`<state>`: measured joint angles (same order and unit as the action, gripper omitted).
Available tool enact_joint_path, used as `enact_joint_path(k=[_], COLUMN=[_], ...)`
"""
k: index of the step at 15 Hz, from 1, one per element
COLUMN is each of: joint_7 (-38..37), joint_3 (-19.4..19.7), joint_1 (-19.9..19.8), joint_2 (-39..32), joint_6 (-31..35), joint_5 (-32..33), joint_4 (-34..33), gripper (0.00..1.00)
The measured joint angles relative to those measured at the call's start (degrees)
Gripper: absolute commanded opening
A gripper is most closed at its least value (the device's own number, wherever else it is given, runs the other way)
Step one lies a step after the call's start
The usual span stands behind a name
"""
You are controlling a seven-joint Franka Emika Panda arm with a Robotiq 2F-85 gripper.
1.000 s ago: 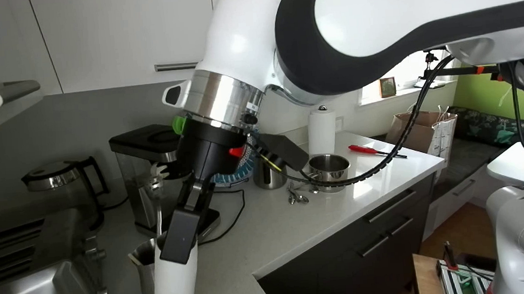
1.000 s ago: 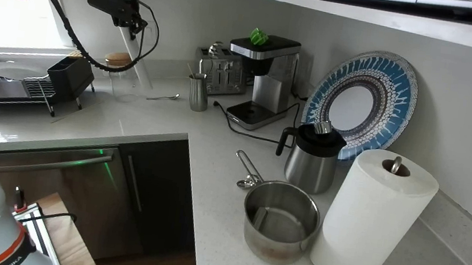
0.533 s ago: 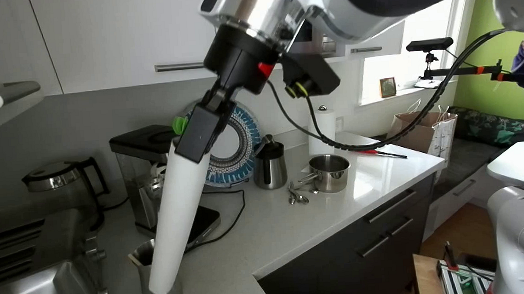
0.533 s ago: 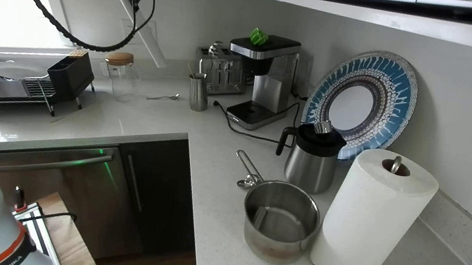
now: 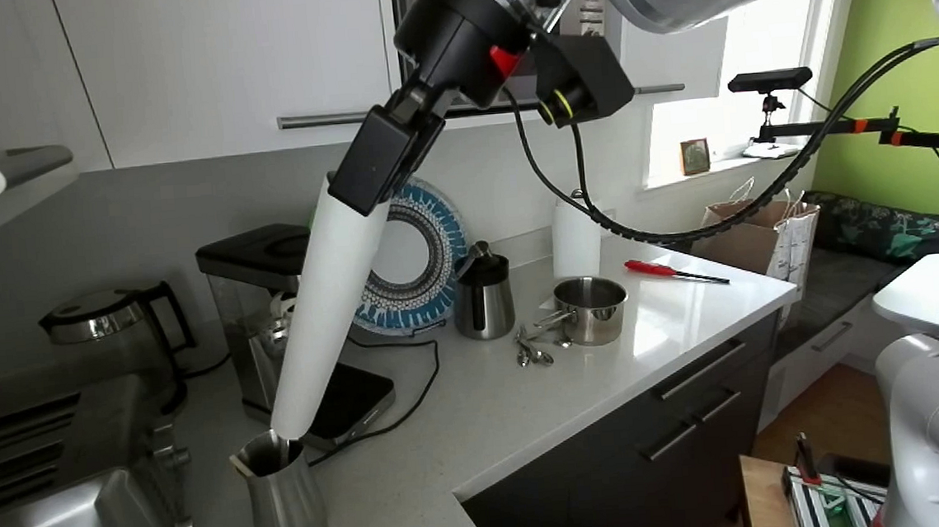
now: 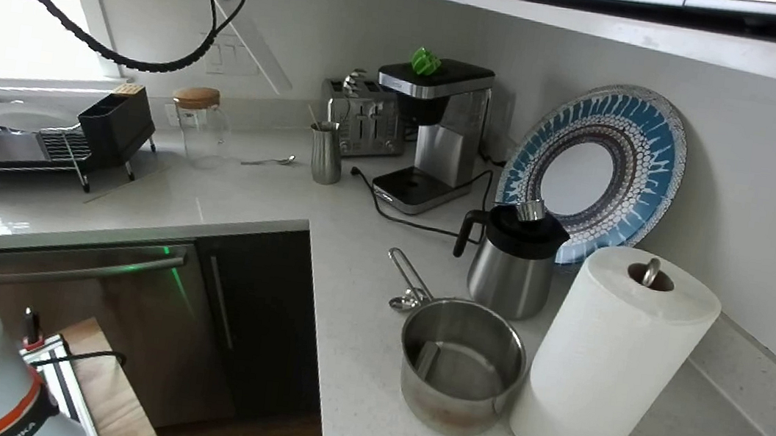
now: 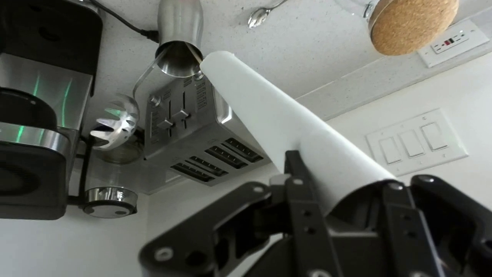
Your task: Put the white paper on the left in the silver cup
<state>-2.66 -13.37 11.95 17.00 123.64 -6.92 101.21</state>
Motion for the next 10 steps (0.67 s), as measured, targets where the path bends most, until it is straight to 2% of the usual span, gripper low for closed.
enact_joint_path(k=[6, 10], joint_7=[-3.63, -4.1], joint_3=[2.33, 2.81], joint_1=[-2.79, -3.11], joint_2=[2.08, 3.19], joint_6=[0.28, 0.32], joint_5=[0.63, 0.63], joint_4=[0.04, 0.52], gripper=[0.04, 0.04])
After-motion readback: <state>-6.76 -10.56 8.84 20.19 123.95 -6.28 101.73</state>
